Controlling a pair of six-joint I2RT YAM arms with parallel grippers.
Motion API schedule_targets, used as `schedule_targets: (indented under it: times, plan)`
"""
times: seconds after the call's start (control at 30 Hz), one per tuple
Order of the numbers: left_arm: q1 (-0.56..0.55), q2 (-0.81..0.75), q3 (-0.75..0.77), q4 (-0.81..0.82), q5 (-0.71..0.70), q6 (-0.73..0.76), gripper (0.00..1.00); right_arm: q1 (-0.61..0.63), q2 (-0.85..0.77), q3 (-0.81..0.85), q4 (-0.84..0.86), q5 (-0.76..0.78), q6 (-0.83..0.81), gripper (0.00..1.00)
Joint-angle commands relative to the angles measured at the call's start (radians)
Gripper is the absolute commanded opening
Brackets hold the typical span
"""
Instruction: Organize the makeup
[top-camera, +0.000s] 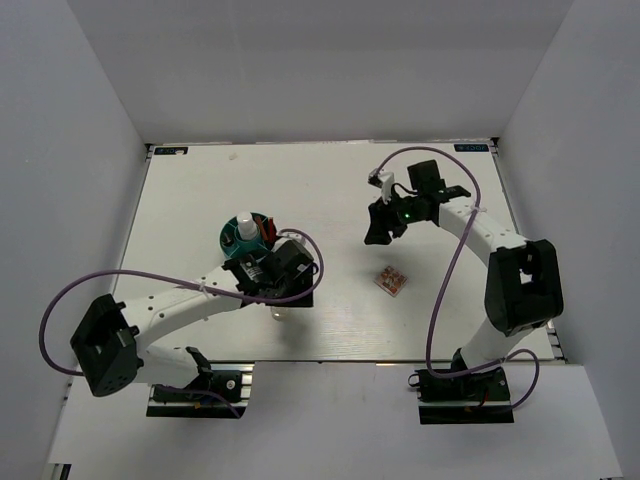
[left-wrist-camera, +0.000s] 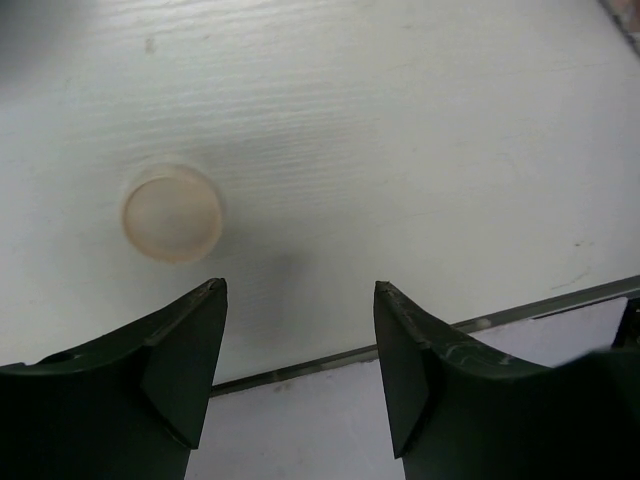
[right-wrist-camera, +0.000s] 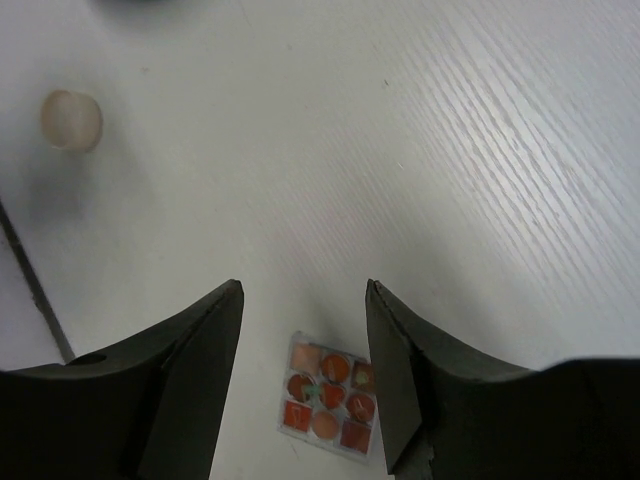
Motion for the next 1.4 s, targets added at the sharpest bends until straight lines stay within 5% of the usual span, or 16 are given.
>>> schedule_targets:
  times: [0.0, 0.07, 0.17, 0.6, 1.37]
  plan:
    - [-0.030, 0.015, 0.063, 0.094, -0.004, 0.026, 0.71, -0.007, -0.078, -0.030, -0.053, 0.128, -0.066, 0.59]
    - [-0.030, 0.028, 0.085, 0.132, 0.010, 0.043, 0.71, -0.007, -0.092, -0.040, -0.070, 0.179, -0.078, 0.60]
    - [-0.030, 0.080, 0.146, 0.143, 0.011, 0.066, 0.71, 0.002, -0.107, -0.041, -0.150, 0.266, -0.136, 0.89]
    - [-0.039, -0.091, 0.117, 0.224, -0.076, 0.081, 0.72, 0.110, -0.086, -0.150, -0.193, 0.519, -0.113, 0.89]
    - [-0.039, -0.238, 0.051, 0.158, -0.139, 0.044, 0.72, 0.254, 0.207, 0.131, -0.503, 0.662, -0.075, 0.89]
